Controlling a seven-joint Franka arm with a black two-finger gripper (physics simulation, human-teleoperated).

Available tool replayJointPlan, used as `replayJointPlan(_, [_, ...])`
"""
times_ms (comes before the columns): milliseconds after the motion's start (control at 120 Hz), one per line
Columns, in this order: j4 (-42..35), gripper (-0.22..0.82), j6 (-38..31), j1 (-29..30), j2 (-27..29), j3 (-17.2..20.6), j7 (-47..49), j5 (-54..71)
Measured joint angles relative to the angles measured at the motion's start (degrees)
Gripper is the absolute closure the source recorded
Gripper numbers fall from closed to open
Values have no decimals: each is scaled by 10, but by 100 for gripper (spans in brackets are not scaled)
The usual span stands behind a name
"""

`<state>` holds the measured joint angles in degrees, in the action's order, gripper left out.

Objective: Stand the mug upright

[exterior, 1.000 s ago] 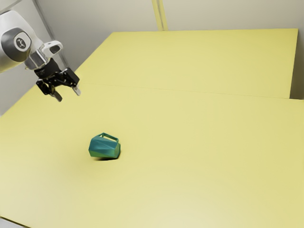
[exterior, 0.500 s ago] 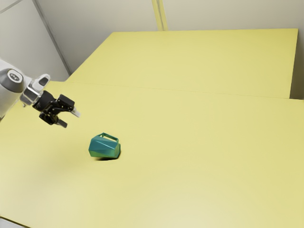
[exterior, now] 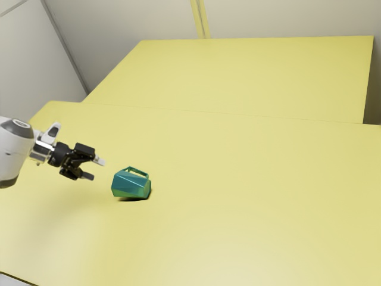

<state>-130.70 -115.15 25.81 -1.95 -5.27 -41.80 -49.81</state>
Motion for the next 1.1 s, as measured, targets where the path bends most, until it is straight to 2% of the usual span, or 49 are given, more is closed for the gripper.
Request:
replayJointPlan(208, [-8, 2, 4, 8, -30, 0, -66, -50])
replayJointPlan(500, [-15, 2, 12, 1, -38, 0, -136, -78])
replayJointPlan(1100, [-16, 2, 7, -43, -45, 4, -204, -93])
